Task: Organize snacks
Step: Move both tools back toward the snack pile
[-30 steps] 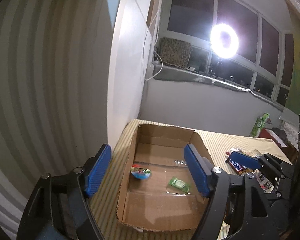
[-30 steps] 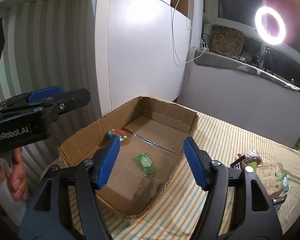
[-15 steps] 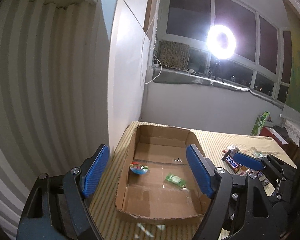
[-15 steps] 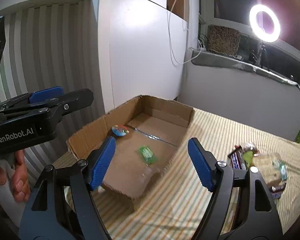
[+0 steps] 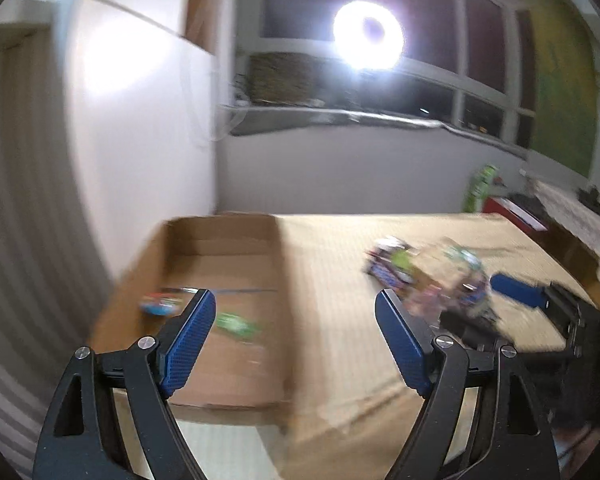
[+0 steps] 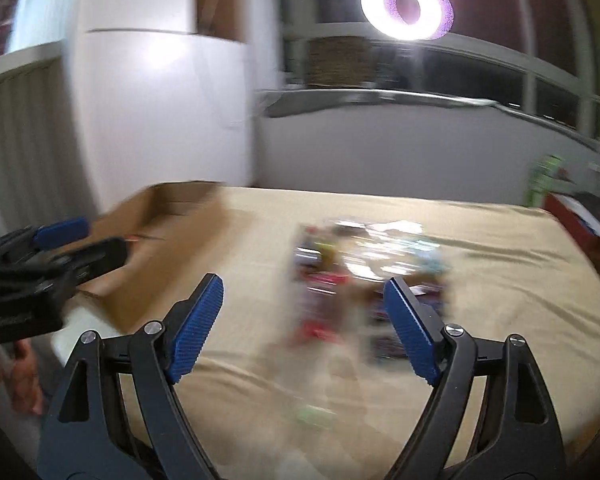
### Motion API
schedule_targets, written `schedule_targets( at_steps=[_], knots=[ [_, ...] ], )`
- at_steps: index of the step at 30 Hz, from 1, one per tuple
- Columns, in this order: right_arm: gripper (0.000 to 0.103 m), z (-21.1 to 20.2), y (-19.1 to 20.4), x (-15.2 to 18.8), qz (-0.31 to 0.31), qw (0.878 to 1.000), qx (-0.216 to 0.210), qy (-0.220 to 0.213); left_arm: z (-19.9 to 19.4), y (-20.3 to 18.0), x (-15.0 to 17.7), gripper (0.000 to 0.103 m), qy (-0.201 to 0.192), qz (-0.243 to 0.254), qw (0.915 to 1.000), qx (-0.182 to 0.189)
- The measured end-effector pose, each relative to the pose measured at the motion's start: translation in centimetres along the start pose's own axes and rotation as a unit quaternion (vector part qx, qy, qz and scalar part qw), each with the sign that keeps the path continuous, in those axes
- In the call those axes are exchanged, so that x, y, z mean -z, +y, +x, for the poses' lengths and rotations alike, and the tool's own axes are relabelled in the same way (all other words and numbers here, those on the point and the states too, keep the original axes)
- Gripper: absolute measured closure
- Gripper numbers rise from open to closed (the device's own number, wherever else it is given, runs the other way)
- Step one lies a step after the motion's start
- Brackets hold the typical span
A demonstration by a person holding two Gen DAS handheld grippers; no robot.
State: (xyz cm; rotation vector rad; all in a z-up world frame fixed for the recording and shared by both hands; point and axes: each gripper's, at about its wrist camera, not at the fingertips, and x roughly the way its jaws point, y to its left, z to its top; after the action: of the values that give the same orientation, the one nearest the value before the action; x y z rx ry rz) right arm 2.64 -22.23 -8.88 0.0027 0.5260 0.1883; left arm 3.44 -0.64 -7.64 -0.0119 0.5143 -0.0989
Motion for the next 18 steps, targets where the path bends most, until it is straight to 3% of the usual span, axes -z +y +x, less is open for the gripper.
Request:
schedule_targets(
  at_steps=[3, 5, 12, 18],
  knots=[
    [0.017, -0.7, -4.2, 1.0, 0.027, 0.998, 0.050, 0.017, 0.8, -2.5, 0.9, 0.021, 0.020, 0.020, 0.9989, 0.039],
    [0.018, -1.1, -5.4, 1.4, 0.033, 0.997, 0.060, 0.020, 1.0, -3.6, 1.3, 0.021, 0.028, 0.030, 0.9978, 0.053],
    [0.018, -1.3, -4.7, 1.6, 0.020, 0.999, 0.043, 0.018, 1.5, -5.5, 2.1, 0.021, 0.047, 0.042, 0.9951, 0.075],
    [0.018, 0.5, -5.4, 4.2, 0.028, 0.998, 0.029, 0.044, 1.8, -8.3, 4.2, 0.021, 0.060, 0.061, 0.9895, 0.117]
  ],
)
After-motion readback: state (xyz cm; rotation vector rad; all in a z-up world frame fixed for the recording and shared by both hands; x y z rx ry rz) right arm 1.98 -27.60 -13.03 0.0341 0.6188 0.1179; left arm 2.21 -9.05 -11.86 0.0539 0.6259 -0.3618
